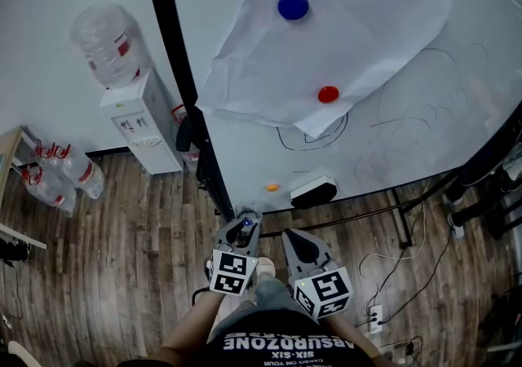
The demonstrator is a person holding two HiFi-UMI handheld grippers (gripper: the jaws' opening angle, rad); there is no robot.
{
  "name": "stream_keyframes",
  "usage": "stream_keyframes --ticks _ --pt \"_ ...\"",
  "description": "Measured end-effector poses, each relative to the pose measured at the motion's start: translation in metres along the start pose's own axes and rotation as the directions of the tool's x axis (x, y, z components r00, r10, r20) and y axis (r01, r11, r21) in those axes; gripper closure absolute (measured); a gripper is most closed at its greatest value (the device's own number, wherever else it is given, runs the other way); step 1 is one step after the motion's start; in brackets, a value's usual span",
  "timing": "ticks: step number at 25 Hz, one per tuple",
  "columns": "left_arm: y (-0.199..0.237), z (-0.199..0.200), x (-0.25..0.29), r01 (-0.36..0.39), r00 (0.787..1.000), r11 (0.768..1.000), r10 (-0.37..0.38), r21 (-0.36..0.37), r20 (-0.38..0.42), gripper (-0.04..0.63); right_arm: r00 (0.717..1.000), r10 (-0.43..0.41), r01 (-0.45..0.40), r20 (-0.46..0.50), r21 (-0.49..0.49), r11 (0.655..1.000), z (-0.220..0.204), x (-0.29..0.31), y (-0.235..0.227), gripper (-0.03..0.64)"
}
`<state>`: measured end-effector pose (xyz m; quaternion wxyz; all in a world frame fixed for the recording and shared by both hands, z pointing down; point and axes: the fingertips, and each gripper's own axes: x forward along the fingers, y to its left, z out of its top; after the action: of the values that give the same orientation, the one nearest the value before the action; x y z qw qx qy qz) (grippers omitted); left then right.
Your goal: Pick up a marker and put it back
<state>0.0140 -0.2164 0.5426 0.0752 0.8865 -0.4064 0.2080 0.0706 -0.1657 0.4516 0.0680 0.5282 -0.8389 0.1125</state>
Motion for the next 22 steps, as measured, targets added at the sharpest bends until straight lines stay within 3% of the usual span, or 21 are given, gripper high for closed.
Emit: stream_keyframes --ticks 9,22 --pt "0.006 0.006 -0.006 -0.029 1.0 0.999 0.028 -0.014 -0.011 0.486 1.0 0.002 -0.002 0.002 -0.002 1.0 0.0 -0.003 0.004 0.62" --pt "0.022 0.033 -0.018 -0.056 0.997 0.998 0.058 -0.034 0.054 0.456 1.0 0.011 -0.011 0.005 -0.001 1.0 -0.003 -0.009 0.016 0.62"
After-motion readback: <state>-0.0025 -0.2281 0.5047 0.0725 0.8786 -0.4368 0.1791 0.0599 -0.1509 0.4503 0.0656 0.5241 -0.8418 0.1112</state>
